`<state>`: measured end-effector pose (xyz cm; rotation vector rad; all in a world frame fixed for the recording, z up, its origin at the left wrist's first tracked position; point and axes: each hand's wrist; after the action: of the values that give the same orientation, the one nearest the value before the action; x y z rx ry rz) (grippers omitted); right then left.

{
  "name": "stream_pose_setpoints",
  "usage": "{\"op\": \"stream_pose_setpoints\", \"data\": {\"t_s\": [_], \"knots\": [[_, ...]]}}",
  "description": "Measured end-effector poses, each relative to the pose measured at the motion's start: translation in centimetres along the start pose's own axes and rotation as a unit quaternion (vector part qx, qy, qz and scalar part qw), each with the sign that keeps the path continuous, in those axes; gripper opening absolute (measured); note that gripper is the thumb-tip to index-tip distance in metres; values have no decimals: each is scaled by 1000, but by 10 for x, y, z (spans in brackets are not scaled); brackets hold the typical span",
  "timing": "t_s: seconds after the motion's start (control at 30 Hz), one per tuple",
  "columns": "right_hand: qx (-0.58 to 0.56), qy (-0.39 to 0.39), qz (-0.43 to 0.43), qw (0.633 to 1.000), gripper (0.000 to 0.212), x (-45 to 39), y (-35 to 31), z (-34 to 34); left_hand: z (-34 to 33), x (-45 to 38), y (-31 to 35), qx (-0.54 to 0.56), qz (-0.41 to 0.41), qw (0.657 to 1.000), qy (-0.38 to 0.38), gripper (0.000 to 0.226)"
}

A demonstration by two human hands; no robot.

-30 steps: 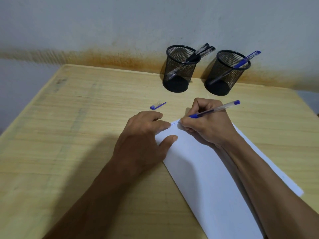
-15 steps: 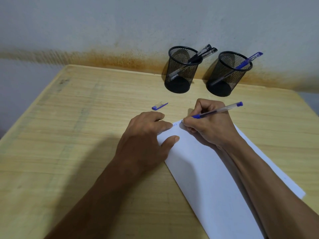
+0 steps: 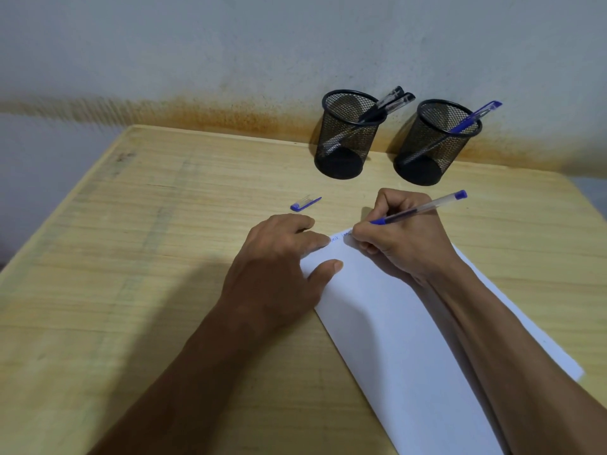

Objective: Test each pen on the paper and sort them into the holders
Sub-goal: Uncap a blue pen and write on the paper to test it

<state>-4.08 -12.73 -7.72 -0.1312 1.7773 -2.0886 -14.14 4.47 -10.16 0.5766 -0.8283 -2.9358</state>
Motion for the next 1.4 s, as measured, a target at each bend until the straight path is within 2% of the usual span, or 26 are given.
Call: {"op": "stream_pose_setpoints", "data": {"t_s": [0.23, 0.33, 0.4, 0.53, 0.67, 0.73, 0.8, 0.97, 1.07, 1.13, 1.2, 1.3, 1.4], "knots": [[-23, -4, -10, 1000, 22, 0, 1, -5, -4, 0, -5, 1, -22, 999, 34, 43], [-103, 56, -30, 993, 16, 3, -9, 2, -3, 2, -4, 3, -26, 999, 43, 44], [-167, 94, -56, 980, 14, 4, -13, 10, 0, 1, -2, 10, -12, 999, 33, 45], [-301, 112, -95, 942, 28, 3, -16, 22, 8, 0, 5, 82, 47, 995, 15, 37], [-420, 139, -102, 891, 23, 5, -20, 29, 17, 5, 12, 155, 119, 979, 63, 21], [-441, 144, -86, 882, 24, 5, -21, 33, 20, 4, 16, 184, 155, 966, 92, 16], [-442, 147, -77, 882, 25, 7, -21, 36, 22, -3, 19, 182, 179, 960, 111, 15], [-424, 153, -72, 890, 26, 10, -20, 40, 14, -29, 12, 12, 160, 984, 78, 31], [-404, 152, -71, 899, 25, 11, -20, 40, 7, -44, 16, -39, 174, 982, 70, 27], [-395, 151, -71, 904, 23, 11, -21, 39, 5, -52, 20, -72, 184, 978, 68, 32], [-384, 157, -69, 907, 20, 11, -23, 40, 4, -56, 22, -73, 193, 976, 69, 24], [-361, 163, -59, 916, 20, 12, -24, 41, 2, -57, 23, -62, 165, 983, 60, 20], [-301, 150, -36, 941, 21, 15, -25, 39, 4, -50, 33, -1, 154, 985, 77, 14]]}}
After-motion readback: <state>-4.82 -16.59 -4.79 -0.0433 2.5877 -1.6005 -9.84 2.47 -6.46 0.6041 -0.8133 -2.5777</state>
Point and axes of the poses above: each hand's wrist, its own x-axis away from the middle knuckle, its own z-axis out of the back of the hand, y = z × x, and after that the axes turned 5 degrees about z, right-handed
